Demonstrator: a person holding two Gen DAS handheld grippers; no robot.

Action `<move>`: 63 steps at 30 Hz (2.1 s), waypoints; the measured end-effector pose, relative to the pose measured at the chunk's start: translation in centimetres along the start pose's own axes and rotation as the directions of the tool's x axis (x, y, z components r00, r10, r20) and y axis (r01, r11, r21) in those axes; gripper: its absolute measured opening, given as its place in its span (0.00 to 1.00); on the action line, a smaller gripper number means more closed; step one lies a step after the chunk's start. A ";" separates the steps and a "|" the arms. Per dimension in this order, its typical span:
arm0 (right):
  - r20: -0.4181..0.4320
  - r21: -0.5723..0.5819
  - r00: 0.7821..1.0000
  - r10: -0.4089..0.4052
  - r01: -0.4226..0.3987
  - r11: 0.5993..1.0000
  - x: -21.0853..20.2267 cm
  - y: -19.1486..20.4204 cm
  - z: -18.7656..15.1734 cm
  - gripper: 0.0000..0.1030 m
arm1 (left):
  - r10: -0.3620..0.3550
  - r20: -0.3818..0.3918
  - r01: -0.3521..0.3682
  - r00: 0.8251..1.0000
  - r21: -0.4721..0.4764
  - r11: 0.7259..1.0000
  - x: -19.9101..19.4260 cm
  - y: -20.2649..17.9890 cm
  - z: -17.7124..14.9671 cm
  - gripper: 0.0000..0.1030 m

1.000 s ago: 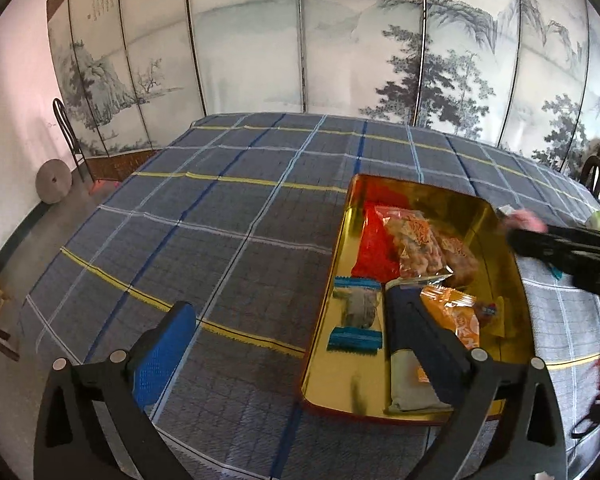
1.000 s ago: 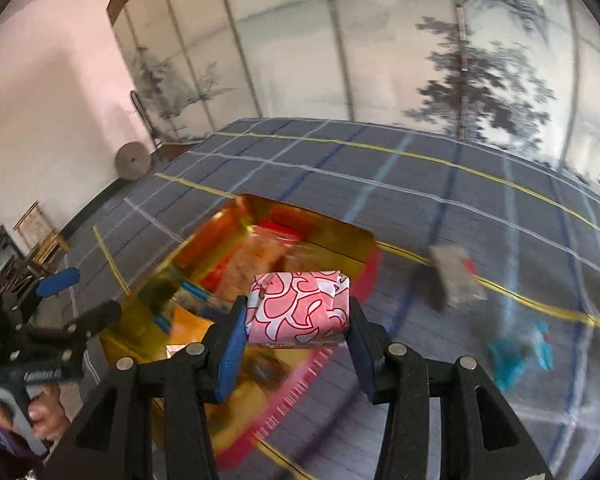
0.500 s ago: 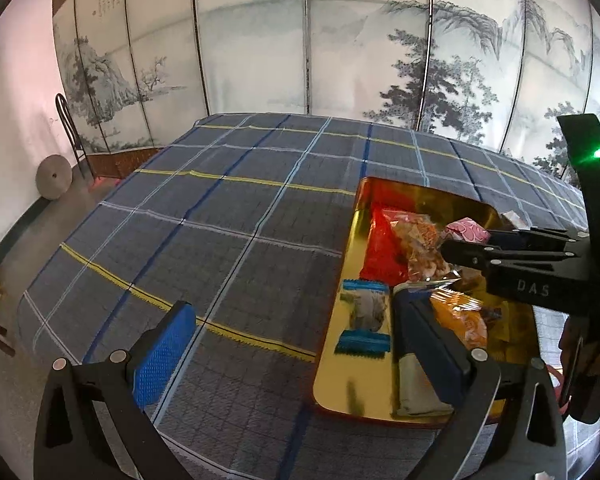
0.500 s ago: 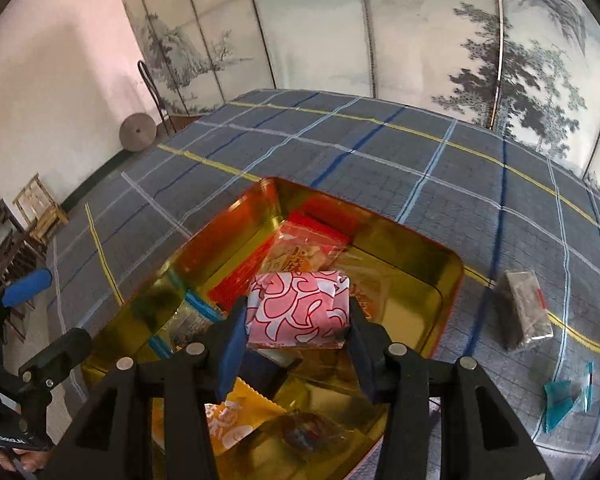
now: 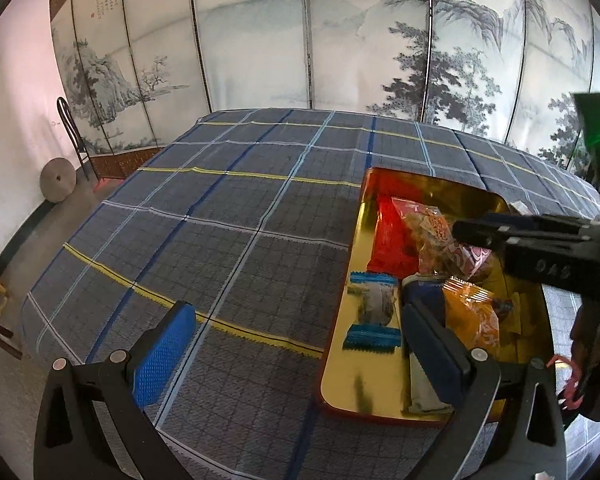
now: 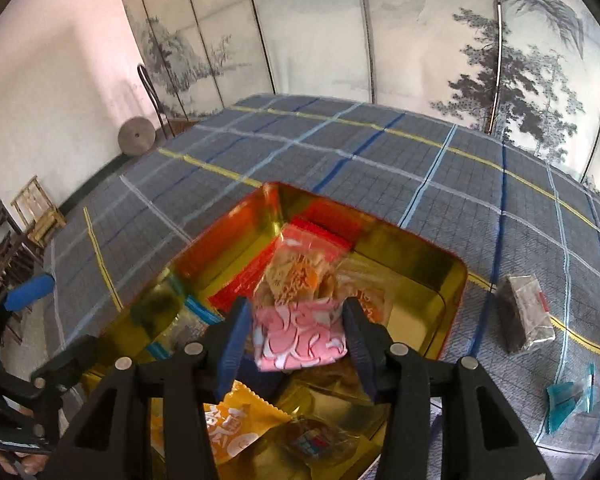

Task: Organize snacks
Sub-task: 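Carry the pink patterned packet into the gold tin and open the right tool, then grasp the clear red-tabbed packet on the cloth with the left tool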

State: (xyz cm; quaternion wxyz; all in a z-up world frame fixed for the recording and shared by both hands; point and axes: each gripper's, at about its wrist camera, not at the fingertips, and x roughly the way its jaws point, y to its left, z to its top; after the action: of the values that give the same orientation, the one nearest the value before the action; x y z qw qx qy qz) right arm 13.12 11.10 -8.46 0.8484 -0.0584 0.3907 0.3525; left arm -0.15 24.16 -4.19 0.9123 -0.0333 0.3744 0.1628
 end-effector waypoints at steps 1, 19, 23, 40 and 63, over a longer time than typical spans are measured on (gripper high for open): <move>0.018 0.010 1.000 0.004 -0.004 1.000 -0.5 -0.2 0.0 0.49 | 0.001 -0.002 -0.001 1.000 0.004 1.000 0.0 -0.1 0.0 0.99; 0.003 0.245 0.880 -0.476 0.461 0.853 -14.2 -18.6 -14.7 0.52 | -0.210 -0.044 0.214 0.977 0.206 0.955 -2.5 -7.3 3.5 0.99; -0.081 0.306 0.830 -0.551 0.547 0.779 -16.4 -23.9 -18.0 0.53 | -0.355 -0.152 0.382 0.923 0.242 0.892 -2.2 -12.2 6.5 0.99; 0.056 0.401 0.895 -0.442 0.385 0.831 -18.9 -25.9 -19.3 0.54 | -0.416 -0.568 0.433 0.710 -0.113 0.894 12.6 -28.4 12.3 0.96; 0.105 0.450 0.919 -0.381 0.298 0.842 -19.3 -26.7 -19.8 0.54 | -0.325 -0.571 0.373 0.754 -0.036 0.927 15.6 -31.4 10.5 0.29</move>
State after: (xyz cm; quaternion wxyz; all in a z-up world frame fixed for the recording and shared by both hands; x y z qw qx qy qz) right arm 9.43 -26.89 -13.17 0.9228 0.0935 0.3584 0.1062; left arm 27.43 0.63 -9.44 0.7739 -0.1129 0.6217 -0.0428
